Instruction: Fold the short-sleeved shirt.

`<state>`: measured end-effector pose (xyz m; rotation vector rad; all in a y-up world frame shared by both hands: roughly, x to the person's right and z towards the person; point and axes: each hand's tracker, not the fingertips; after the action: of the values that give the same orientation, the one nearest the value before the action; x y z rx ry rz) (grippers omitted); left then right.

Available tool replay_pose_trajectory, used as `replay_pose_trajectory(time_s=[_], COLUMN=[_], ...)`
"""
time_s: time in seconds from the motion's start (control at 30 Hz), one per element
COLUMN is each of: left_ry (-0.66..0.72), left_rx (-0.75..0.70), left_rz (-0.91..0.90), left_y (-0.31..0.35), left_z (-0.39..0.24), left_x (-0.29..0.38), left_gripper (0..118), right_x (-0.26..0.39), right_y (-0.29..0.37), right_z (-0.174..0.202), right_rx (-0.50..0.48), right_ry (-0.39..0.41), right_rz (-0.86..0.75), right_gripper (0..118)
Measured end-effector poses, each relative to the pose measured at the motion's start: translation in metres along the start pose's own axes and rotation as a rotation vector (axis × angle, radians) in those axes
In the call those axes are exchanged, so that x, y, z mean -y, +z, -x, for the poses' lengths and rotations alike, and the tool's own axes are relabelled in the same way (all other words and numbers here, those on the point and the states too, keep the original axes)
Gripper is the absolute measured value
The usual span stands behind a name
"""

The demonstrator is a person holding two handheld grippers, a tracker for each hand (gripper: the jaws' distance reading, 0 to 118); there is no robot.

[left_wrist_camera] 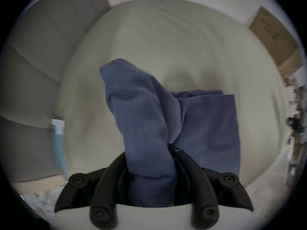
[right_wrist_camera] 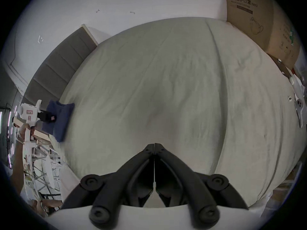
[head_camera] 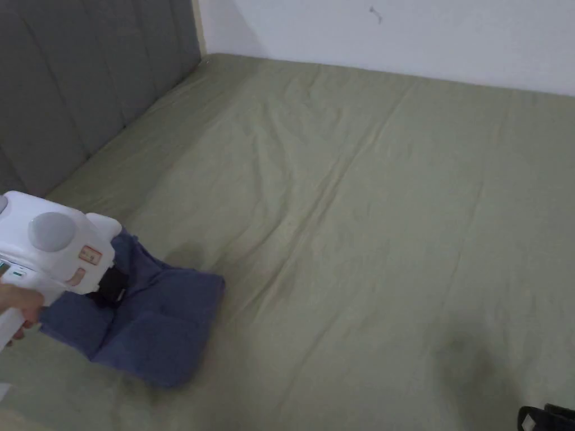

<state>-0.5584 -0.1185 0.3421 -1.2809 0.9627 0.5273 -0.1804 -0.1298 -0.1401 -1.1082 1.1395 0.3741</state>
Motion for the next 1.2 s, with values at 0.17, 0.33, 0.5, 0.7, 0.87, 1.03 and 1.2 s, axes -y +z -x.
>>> replay_pose_trajectory(time_s=[0.17, 0.33, 0.5, 0.7, 0.87, 1.03, 1.2], left_ry=[-0.119, -0.002, 0.169, 0.326, 0.248, 0.239, 0.189], left_rx=[-0.297, -0.309, -0.040, 0.393, 0.373, 0.387, 0.380], left_rz=[0.061, -0.047, -0.189, -0.314, -0.398, -0.474, -0.609], left_y=[-0.029, -0.029, 0.013, 0.053, 0.092, 0.127, 0.165], left_z=[0.034, 0.034, 0.003, -0.080, -0.168, -0.237, -0.287], left_x=[-0.009, -0.008, 0.000, 0.043, 0.063, 0.069, 0.074], left_gripper=[48, 110, 76, 0, 0, 0, 0], right_x=[-0.008, -0.007, 0.000, 0.011, 0.026, 0.043, 0.040], right_y=[-0.017, -0.019, -0.009, 0.019, 0.037, 0.052, 0.083], right_z=[0.002, 0.001, -0.009, -0.023, -0.038, -0.047, -0.049], right_rx=[0.010, 0.005, 0.014, 0.000, 0.000, 0.032, 0.088], right_ry=[0.000, -0.006, -0.009, -0.046, -0.067, -0.032, 0.001], right_rz=[0.011, 0.025, 0.006, -0.043, -0.066, -0.117, -0.320], right_gripper=[0, 0, 0, 0, 0, 0, 0])
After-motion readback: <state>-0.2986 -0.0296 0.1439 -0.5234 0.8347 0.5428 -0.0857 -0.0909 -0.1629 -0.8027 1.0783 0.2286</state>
